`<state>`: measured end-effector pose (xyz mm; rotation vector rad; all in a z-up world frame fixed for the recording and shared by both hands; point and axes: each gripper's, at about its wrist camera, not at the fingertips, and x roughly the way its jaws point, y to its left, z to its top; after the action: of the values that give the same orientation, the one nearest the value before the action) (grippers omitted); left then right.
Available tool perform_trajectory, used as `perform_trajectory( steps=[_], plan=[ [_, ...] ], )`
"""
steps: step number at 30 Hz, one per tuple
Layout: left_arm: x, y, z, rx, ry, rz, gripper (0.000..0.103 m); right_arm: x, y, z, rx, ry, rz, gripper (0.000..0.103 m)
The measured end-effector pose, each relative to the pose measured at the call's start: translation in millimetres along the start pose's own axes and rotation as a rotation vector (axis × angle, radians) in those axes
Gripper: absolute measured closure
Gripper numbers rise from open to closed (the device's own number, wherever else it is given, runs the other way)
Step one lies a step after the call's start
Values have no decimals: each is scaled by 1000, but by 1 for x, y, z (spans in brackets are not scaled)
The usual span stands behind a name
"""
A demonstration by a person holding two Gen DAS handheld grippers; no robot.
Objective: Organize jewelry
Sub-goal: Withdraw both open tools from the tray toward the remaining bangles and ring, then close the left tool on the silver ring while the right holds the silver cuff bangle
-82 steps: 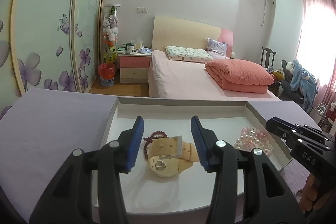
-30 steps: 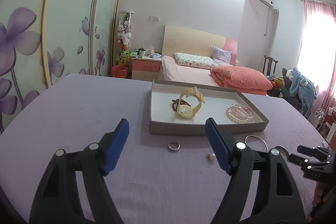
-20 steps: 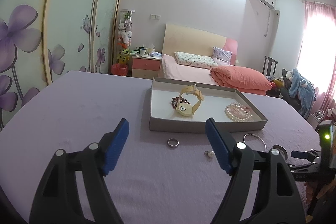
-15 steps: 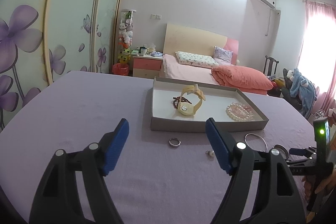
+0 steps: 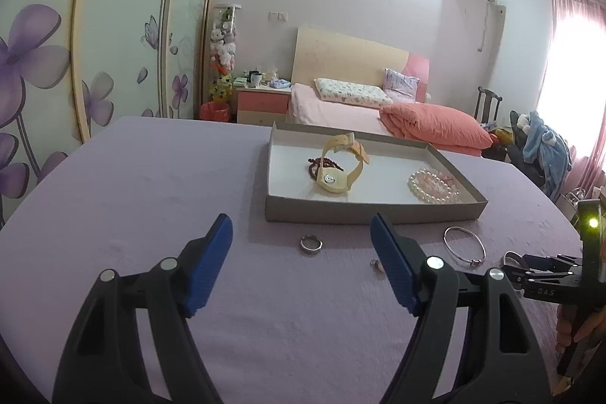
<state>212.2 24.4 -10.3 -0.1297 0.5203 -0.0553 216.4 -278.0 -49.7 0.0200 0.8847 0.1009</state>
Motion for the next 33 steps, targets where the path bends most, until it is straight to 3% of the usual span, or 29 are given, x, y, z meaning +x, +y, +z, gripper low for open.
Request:
perform_trajectory(
  steps=[10, 19, 27, 33],
  plan=[
    [23, -12, 9, 6, 34, -6, 30, -10, -1, -1, 2, -32, 27, 36],
    [34, -17, -4, 67, 110, 17, 30, -16, 2, -3, -6, -51, 61, 36],
    [78, -23, -8, 102, 266, 61, 49, -14, 4, -1, -6, -50, 74, 36],
    [104, -20, -4, 77, 337, 79, 51, -15, 3, 2, -4, -56, 77, 36]
  ],
)
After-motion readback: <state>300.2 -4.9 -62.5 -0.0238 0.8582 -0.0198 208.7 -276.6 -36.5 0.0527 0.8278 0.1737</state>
